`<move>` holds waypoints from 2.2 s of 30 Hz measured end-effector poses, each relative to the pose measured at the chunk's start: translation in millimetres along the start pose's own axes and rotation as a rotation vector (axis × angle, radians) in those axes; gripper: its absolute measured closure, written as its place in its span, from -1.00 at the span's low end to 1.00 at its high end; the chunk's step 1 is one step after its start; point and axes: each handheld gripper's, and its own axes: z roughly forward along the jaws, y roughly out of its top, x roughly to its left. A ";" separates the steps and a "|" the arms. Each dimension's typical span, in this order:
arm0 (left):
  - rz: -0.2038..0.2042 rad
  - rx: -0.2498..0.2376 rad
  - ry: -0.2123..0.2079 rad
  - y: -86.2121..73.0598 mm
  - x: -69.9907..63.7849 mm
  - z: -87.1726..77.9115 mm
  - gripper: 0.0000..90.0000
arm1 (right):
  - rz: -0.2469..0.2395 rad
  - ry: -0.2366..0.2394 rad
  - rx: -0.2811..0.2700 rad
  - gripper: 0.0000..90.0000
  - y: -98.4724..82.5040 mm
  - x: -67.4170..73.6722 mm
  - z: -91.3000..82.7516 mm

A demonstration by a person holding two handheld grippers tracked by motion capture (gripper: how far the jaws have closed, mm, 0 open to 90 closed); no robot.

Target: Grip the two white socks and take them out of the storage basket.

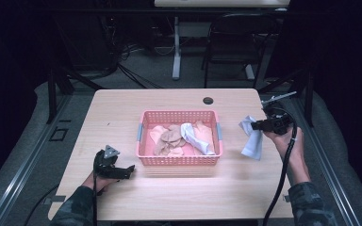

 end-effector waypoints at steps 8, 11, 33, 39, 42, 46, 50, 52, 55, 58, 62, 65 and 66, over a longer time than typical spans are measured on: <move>-0.001 -0.001 0.000 0.0 0.0 0.1 -0.98 | 0.022 -0.012 0.032 0.82 -8.5 -3.3 19.1; -0.001 -0.001 0.000 0.0 -0.1 0.0 -0.99 | 0.032 -0.017 0.045 0.82 -13.2 -5.8 27.4; -0.001 -0.001 0.000 0.0 -0.1 0.0 -0.99 | 0.076 -0.031 0.218 0.79 -40.8 -18.1 79.5; -0.001 -0.001 0.000 0.0 0.0 0.0 -0.98 | 0.071 -0.030 0.237 0.77 -41.1 -16.9 83.5; -0.001 0.000 0.000 0.0 -0.1 0.0 -0.98 | 0.076 -0.025 0.250 0.71 -41.6 -17.2 85.0; -0.001 -0.001 0.000 0.0 0.0 0.0 -0.99 | 0.087 -0.027 0.240 0.58 -41.4 -17.5 85.1; -0.001 -0.001 0.000 0.0 -0.1 0.0 -0.98 | 0.094 -0.029 0.227 0.25 -40.2 -17.1 82.7; -0.001 0.000 0.000 0.0 0.0 0.0 -0.99 | 0.113 -0.032 0.210 0.10 -38.5 -17.6 79.6; -0.001 -0.001 0.000 0.0 0.0 0.0 -0.99 | 0.133 -0.018 0.153 -0.07 -35.9 -17.4 70.9; -0.001 -0.001 0.000 0.0 0.0 0.0 -0.98 | 0.139 -0.007 0.126 -0.32 -32.5 -15.5 63.7; -0.001 -0.001 0.000 0.0 0.0 0.0 -0.99 | 0.134 0.023 0.094 -0.52 -28.3 -10.4 56.5; -0.001 0.000 0.000 0.0 0.0 0.0 -0.99 | 0.137 0.058 0.075 -0.66 -25.2 -7.6 51.4; -0.001 -0.001 0.000 0.0 0.0 0.0 -0.99 | 0.132 0.057 0.073 -0.68 -23.9 -5.5 49.7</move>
